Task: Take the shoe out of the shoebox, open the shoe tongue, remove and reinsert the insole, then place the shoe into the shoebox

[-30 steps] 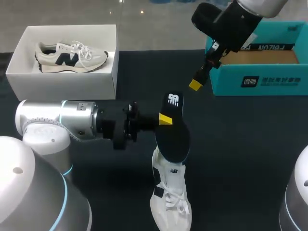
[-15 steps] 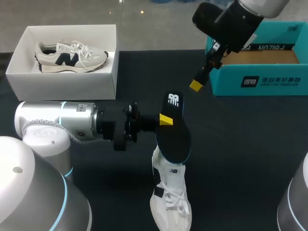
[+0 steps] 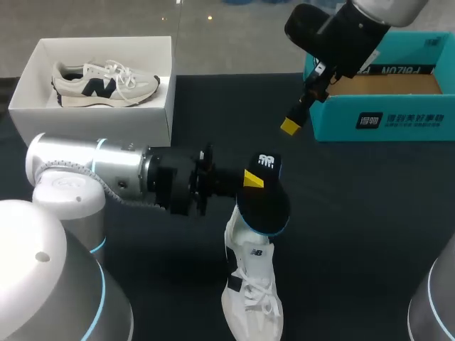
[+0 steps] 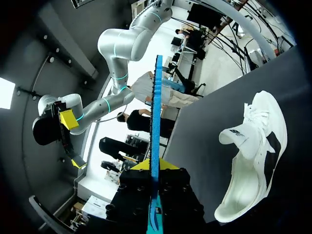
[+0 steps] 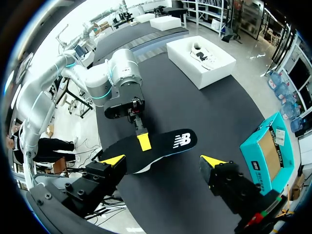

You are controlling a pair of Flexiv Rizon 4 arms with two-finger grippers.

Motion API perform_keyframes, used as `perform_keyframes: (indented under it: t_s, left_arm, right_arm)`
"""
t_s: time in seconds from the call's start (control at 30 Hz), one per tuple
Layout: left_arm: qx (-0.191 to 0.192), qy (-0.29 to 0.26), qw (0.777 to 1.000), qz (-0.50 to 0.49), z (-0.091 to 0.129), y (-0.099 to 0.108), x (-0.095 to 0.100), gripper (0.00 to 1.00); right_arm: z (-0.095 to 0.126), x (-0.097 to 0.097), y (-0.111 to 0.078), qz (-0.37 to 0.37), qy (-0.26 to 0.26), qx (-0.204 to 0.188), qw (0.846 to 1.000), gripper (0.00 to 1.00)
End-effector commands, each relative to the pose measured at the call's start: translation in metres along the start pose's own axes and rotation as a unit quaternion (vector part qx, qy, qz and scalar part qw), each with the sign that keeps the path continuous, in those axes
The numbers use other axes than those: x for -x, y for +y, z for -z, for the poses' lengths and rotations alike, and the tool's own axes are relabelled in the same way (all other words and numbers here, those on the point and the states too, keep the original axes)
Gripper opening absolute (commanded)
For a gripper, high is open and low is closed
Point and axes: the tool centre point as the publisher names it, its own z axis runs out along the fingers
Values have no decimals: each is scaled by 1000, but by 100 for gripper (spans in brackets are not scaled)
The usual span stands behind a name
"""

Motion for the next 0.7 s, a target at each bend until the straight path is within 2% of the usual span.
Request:
perform_keyframes:
  t_s: [0.03,0.2,0.27,0.33,0.4,0.47,0.53,0.7]
  left_arm:
    - [-47,61,984,159,12,-4,9,0]
    - [-76,84,963,243,18,-6,10,0]
    - [-70,96,961,251,18,-9,7,0]
    - [-81,102,955,267,20,-12,5,0]
    - [-80,95,954,271,21,-15,3,0]
    - [-97,94,955,264,23,-18,3,0]
    - [-104,59,971,206,25,-21,1,0]
    - [-104,59,971,206,25,-21,1,0]
  right_arm:
    - [-1,1,2,-1,0,-2,1000,100]
    - [-1,1,2,-1,0,-2,1000,100]
    - [-1,1,2,-1,0,-2,1000,100]
    - [-1,1,2,-1,0,-2,1000,100]
    - [-1,1,2,-1,0,-2,1000,100]
    - [-1,1,2,-1,0,-2,1000,100]
    - [-1,1,2,-1,0,-2,1000,100]
    - [-1,1,2,-1,0,-2,1000,100]
